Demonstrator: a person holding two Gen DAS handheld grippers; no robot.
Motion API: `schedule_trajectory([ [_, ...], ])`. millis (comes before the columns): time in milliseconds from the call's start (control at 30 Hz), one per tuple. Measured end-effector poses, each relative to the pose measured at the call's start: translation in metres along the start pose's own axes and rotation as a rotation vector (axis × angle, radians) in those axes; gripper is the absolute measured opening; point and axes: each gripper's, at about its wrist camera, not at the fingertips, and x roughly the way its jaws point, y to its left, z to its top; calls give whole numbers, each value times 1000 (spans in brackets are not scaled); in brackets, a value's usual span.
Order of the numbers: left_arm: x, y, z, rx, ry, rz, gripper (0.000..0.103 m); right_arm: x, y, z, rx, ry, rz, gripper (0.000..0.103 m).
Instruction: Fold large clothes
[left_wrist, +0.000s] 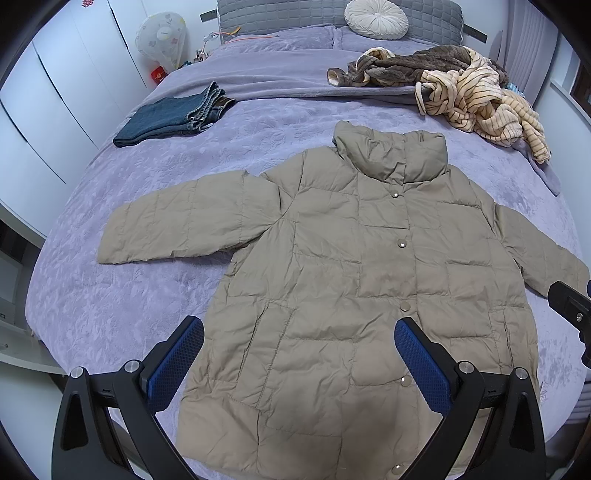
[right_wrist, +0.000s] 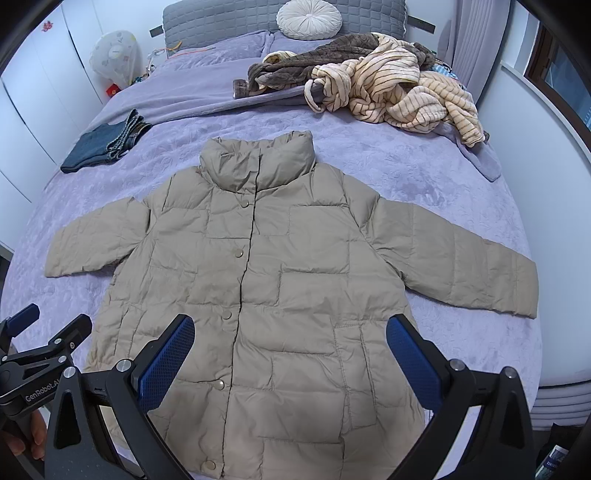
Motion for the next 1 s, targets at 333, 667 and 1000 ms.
schedule_trajectory([
  [333, 0, 2, 0, -3, 3, 0, 103, 2, 3, -2, 1, 5, 3, 103],
  [667, 7, 9, -3, -23, 33, -21, 103, 8, 11, -7, 12, 31, 32, 103],
  [1000, 51, 50, -3, -126, 131, -139, 103, 35, 25, -6, 52, 104, 72, 103],
])
